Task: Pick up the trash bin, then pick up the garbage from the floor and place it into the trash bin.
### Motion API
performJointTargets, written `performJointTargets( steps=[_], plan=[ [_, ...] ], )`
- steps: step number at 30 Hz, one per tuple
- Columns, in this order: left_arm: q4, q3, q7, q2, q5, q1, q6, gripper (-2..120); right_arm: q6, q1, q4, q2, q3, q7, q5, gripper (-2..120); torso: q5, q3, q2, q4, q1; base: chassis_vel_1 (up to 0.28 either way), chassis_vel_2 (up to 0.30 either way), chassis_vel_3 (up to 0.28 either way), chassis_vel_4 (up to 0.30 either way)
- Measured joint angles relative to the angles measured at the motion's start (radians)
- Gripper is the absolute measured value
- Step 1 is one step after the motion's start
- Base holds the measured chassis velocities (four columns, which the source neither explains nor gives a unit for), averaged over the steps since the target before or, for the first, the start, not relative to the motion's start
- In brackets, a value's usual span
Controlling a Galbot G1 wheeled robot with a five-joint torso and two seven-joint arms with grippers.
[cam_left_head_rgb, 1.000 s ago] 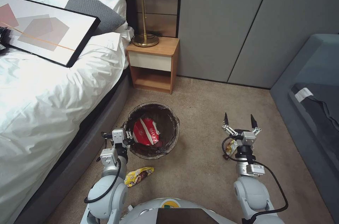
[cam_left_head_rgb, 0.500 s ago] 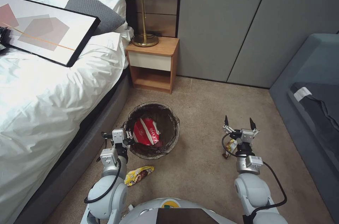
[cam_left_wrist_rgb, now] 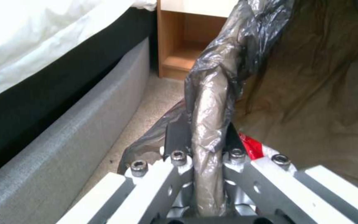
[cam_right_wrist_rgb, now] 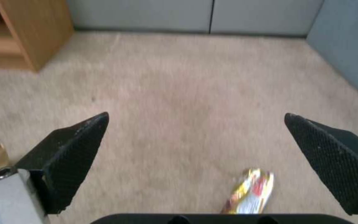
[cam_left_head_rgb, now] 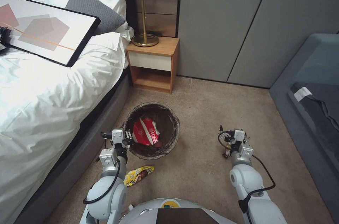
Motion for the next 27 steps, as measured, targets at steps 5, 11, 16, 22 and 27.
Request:
performJointTargets(
  steps=[5, 11, 16, 22, 27],
  plan=[
    [0.000, 0.000, 0.000, 0.000, 0.000, 0.001, 0.000, 0, -0.038, 0.044, -0.109, -0.008, 0.001, 0.004, 0.052, 100, 0.0000, 0.000, 0.000, 0.0001, 0.000, 0.000, 0.000, 0.000, 0.000],
    [-0.001, 0.000, 0.000, 0.003, 0.000, 0.004, 0.000, 0, -0.068, 0.088, -0.236, -0.022, 0.003, 0.002, 0.086, 100, 0.0000, 0.000, 0.000, -0.0002, 0.000, 0.000, 0.000, 0.000, 0.000],
    [-0.002, -0.001, 0.000, 0.003, -0.001, 0.003, 0.000, 0, -0.077, 0.158, -0.383, -0.031, 0.001, -0.003, 0.084, 100, 0.0001, 0.000, 0.000, 0.0000, 0.000, 0.000, 0.000, 0.000, 0.000],
    [-0.002, -0.004, 0.000, 0.003, -0.001, 0.004, 0.000, 0, -0.070, 0.200, -0.457, -0.036, -0.001, -0.006, 0.072, 100, 0.0000, 0.000, 0.000, 0.0000, 0.000, 0.000, 0.000, 0.000, 0.000],
    [-0.002, -0.004, 0.000, 0.003, -0.001, 0.004, 0.000, 0, -0.034, 0.243, -0.530, -0.039, -0.001, -0.013, 0.054, 100, 0.0000, 0.000, 0.000, 0.0000, 0.000, 0.000, 0.000, 0.000, 0.000]
  ],
)
